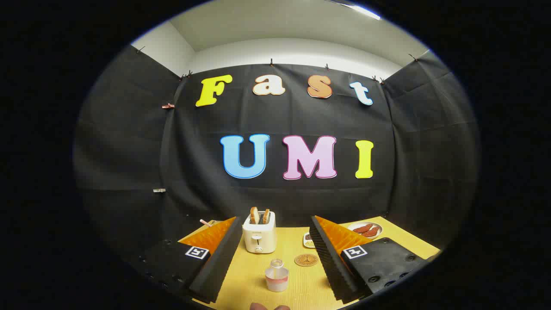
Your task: Take the bottle from table, then pour the juice into the cup, finally place the bottle on the coaster
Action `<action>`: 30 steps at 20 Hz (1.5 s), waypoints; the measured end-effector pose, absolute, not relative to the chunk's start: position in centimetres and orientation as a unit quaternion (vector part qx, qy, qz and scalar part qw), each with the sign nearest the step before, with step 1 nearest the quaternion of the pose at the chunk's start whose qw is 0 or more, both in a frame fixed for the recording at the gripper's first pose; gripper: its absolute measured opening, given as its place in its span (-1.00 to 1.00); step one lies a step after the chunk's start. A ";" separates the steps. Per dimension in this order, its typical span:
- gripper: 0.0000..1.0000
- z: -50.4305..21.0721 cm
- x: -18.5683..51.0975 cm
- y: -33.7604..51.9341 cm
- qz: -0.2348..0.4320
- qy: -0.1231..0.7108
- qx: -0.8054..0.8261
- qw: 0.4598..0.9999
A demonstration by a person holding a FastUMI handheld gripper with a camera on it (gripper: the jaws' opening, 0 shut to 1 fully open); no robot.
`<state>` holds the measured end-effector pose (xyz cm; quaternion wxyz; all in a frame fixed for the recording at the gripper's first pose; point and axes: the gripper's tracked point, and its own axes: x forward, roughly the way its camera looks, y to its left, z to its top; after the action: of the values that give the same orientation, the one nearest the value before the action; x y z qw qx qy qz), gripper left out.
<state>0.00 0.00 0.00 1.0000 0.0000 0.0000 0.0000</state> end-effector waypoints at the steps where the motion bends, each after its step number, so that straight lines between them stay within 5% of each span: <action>1: 0.93 0.4 -0.3 0.0 0.006 -0.002 0.001 1.000; 8: 0.93 1.7 -2.7 -2.0 0.033 0.002 0.025 0.999; 18: 0.96 0.2 -1.3 -1.3 -0.048 -0.004 0.008 0.999; 30: 0.97 -3.4 0.7 1.5 -0.055 0.007 -0.023 0.998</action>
<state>0.68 1.55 -3.39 0.9982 -0.0235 0.0070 -0.0547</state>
